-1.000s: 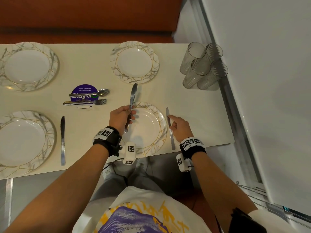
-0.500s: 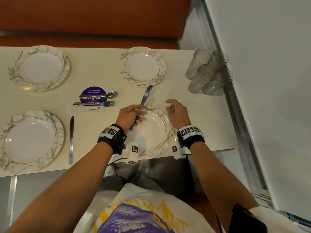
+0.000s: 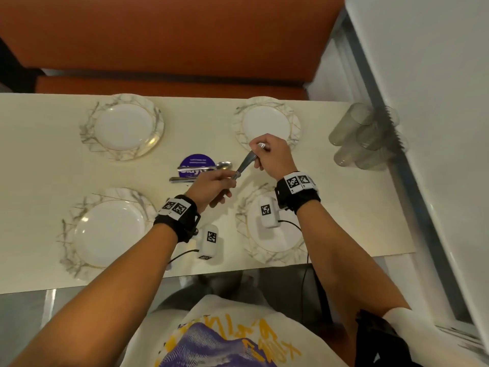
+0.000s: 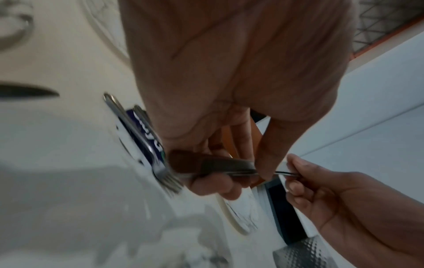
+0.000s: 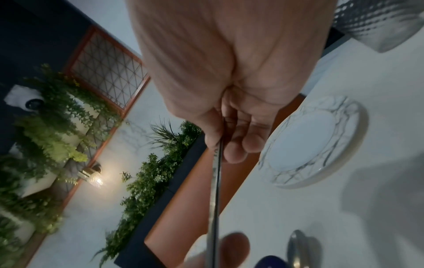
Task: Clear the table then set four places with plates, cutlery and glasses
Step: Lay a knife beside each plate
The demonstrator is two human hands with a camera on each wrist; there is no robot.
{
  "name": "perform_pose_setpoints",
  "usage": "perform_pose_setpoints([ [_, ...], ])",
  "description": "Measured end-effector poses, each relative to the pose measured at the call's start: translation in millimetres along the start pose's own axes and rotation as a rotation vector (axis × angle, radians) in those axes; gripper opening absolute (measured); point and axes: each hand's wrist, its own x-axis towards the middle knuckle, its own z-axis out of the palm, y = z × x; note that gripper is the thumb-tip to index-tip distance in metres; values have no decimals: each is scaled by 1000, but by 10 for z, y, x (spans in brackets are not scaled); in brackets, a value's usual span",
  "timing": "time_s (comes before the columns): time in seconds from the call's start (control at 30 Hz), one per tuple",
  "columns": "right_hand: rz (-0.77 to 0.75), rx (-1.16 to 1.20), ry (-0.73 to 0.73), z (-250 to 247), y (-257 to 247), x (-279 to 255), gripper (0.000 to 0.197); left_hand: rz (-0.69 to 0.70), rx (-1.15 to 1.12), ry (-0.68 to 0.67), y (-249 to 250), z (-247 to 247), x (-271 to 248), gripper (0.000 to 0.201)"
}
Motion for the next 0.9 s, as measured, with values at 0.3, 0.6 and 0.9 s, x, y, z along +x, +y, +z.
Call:
perform_pose_setpoints([
  [0.3, 71, 250, 43, 581, -181, -45, 15, 146, -275, 268, 289, -1171, -17, 37],
  [0.6, 91, 164, -185, 1137, -387, -365, 14, 182, -495, 368, 400, -1169, 146, 33],
  [0.9, 195, -27, -200, 1074, -136, -335, 17, 138, -349, 232, 198, -771, 199, 42],
])
